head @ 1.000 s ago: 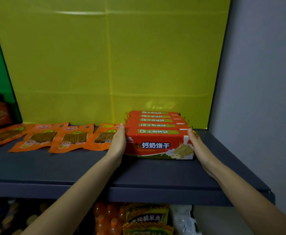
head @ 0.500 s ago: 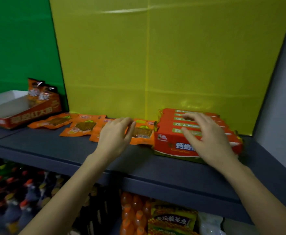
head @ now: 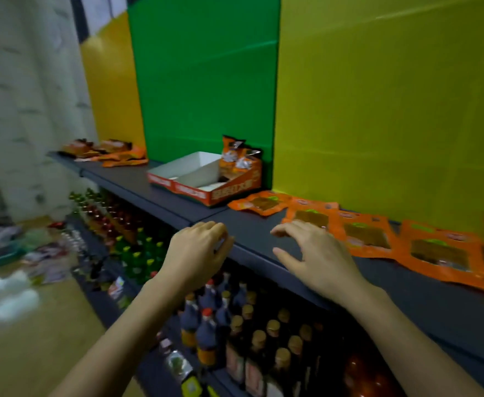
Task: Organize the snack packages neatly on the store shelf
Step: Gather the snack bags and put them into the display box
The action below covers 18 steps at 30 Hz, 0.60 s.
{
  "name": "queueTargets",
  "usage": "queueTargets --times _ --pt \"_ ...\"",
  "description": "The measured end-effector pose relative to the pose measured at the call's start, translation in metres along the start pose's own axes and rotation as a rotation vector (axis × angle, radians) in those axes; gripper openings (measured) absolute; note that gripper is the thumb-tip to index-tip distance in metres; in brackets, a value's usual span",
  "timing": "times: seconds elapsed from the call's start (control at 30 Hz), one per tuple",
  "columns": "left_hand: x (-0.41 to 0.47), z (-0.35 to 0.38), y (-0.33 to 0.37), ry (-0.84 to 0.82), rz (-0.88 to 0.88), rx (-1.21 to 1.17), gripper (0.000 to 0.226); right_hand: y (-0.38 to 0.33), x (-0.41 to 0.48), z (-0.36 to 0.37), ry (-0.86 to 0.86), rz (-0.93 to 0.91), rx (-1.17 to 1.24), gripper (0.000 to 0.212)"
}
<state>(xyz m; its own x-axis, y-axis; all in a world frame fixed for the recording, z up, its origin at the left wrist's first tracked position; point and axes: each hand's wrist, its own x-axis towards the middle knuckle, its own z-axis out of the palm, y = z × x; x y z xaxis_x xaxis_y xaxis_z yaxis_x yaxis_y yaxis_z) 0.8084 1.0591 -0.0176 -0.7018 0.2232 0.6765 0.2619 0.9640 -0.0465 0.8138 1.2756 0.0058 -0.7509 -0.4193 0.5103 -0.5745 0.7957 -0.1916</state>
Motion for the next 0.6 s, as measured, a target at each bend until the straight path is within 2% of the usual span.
queueTargets --times 0.2,0.37,0.6 --pt "-0.041 -0.015 -0.131 0.024 -0.034 0.188 0.036 -0.096 0.083 0.08 -0.062 -0.062 0.113 0.034" --pt "-0.071 -0.023 -0.224 -0.025 -0.108 0.301 0.025 -0.156 0.145 0.132 -0.1 -0.101 0.171 0.032" --pt "-0.079 -0.013 -0.324 -0.089 -0.293 0.262 0.049 -0.21 0.229 0.197 -0.134 -0.149 0.198 0.033"
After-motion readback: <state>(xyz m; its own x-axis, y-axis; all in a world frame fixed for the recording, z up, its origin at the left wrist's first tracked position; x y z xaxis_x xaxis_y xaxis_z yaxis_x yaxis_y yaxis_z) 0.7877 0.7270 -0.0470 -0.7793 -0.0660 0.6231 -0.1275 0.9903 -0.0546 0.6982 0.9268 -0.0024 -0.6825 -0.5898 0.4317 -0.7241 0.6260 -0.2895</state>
